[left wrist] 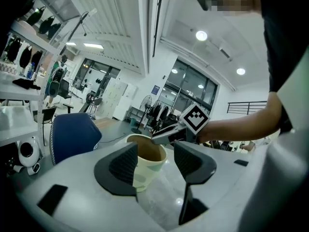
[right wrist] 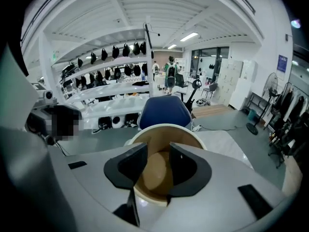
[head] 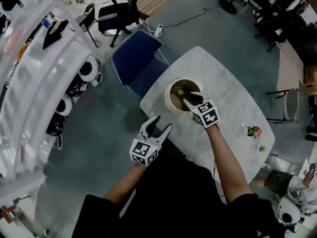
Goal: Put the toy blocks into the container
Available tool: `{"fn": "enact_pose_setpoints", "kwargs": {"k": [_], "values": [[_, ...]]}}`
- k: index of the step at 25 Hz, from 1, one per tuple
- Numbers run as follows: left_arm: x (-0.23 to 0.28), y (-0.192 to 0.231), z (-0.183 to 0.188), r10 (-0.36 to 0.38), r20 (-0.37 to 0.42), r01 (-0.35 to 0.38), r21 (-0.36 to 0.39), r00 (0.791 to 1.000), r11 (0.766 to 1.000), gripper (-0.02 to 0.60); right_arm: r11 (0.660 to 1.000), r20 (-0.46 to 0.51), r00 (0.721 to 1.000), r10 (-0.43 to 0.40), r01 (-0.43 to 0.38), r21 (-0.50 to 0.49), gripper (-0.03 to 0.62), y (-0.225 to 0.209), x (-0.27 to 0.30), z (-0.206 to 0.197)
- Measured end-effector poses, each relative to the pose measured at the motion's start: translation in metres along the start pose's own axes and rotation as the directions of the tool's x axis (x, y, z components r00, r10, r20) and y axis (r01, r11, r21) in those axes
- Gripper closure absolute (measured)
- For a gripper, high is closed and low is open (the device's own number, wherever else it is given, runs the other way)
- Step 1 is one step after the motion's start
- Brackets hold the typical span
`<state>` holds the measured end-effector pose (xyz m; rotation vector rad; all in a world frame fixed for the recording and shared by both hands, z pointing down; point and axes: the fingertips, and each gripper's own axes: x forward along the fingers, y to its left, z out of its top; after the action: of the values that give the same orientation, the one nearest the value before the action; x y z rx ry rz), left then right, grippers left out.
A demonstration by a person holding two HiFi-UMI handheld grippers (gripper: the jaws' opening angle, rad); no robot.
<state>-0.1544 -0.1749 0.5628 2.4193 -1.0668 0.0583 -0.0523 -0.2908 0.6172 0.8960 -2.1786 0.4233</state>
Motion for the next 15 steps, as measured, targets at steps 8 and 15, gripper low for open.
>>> {"fn": "enact_pose_setpoints", "kwargs": {"k": [8, 15], "values": [[0.023, -0.040, 0.002, -0.042, -0.014, 0.042, 0.050, 0.999, 0.998, 0.370, 0.979, 0.156, 0.988, -0.015, -0.017, 0.203, 0.496, -0.010, -0.059, -0.010], [0.041, -0.088, -0.006, -0.084, -0.037, 0.087, 0.097, 0.996, 0.992, 0.368, 0.934, 0.307, 0.949, -0.075, -0.041, 0.355, 0.565, -0.026, -0.127, -0.029]]}}
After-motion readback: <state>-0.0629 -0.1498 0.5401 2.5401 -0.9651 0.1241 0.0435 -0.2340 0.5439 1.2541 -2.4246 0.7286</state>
